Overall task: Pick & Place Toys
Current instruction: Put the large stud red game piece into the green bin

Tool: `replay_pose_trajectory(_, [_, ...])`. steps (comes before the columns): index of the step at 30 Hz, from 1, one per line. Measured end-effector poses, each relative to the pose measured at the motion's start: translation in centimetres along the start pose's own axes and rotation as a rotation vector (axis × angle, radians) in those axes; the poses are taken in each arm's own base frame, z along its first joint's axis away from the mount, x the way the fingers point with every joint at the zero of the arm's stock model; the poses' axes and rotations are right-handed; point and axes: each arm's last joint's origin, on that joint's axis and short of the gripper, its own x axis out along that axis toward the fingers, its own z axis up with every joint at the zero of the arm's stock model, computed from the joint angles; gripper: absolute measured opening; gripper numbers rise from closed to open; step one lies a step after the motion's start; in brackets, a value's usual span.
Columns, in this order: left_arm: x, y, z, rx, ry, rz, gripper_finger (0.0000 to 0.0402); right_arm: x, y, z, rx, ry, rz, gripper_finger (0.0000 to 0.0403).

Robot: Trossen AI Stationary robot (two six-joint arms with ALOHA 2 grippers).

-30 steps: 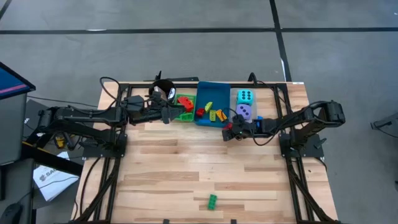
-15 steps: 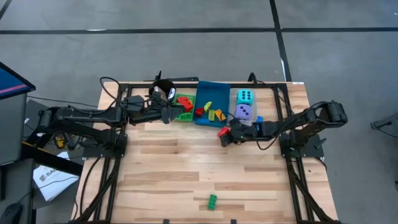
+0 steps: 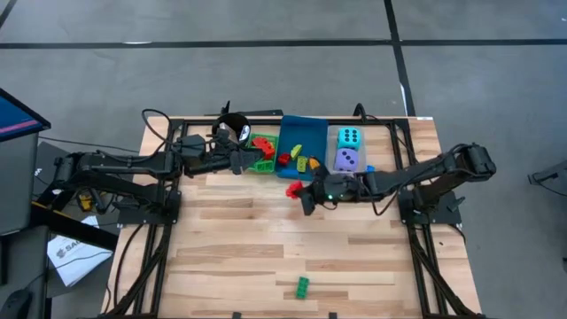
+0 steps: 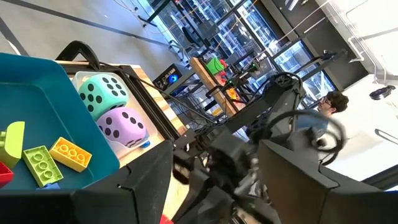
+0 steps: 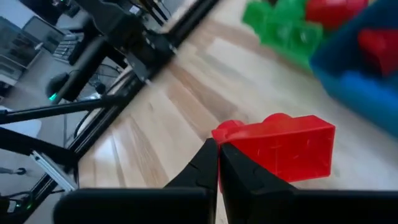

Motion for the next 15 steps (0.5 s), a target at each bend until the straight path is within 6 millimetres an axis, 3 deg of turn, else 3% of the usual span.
replay_pose_trajectory(8, [0.0, 0.0, 0.0, -0.002, 0.0, 0.0, 0.0231, 0.1, 1.0, 4.9, -0.134, -0.083, 0.009, 0.0])
replay_pose_trajectory(15, [-0.2, -0.1, 0.2, -0.005, -0.007, -0.01, 0.0231, 0.8, -1.9, 8.6, -0.161, -0.077, 0.008, 0.0])
